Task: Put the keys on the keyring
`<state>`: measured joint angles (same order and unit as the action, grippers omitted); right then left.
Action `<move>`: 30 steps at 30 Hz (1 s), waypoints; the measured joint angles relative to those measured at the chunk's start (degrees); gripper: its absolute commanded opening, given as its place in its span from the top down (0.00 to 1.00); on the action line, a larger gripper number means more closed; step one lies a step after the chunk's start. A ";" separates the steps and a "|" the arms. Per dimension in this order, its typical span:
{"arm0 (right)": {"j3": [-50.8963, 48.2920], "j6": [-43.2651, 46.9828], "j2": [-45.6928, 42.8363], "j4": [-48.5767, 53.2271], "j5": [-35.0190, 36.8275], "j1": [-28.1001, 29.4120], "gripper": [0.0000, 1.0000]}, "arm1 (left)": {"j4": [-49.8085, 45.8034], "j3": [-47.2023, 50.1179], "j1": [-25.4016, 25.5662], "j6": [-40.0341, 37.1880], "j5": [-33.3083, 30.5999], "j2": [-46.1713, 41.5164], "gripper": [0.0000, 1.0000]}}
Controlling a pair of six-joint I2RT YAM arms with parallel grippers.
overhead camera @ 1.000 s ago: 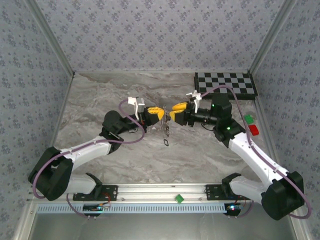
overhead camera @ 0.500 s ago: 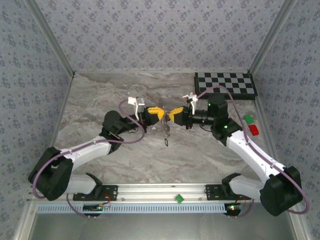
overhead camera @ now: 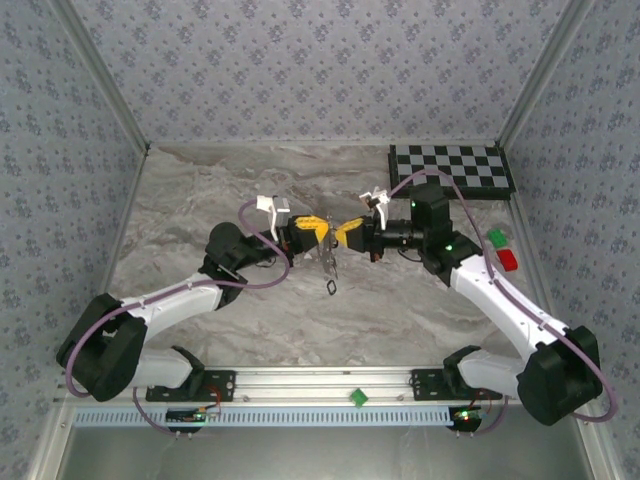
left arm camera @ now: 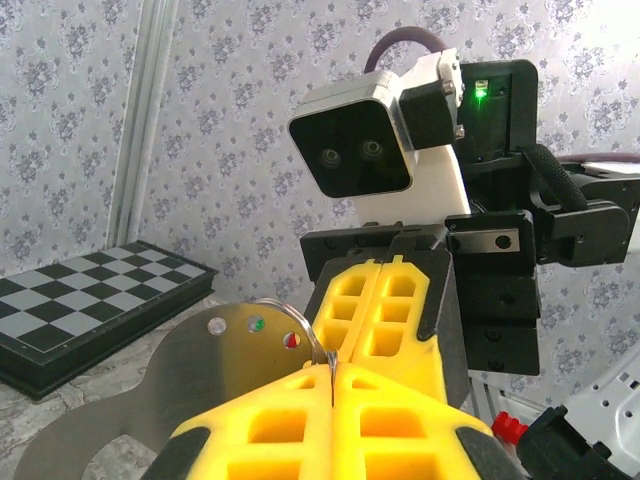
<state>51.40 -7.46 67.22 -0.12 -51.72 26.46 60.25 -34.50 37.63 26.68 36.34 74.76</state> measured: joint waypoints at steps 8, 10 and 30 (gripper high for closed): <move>5.90 7.21 3.02 11.02 -0.20 1.14 1.00 | 0.11 0.35 0.00 0.00 0.00 0.00 1.00; 6.75 8.79 3.54 13.46 -0.26 1.29 1.00 | 0.09 0.52 0.00 0.00 -0.09 0.00 1.00; 8.33 12.44 4.39 18.75 0.42 1.40 1.00 | 0.09 1.05 0.04 0.00 0.02 0.02 1.00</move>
<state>59.72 4.97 71.61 18.63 -51.31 27.86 60.34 -33.45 37.67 26.68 36.36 74.78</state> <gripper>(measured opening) 0.038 0.045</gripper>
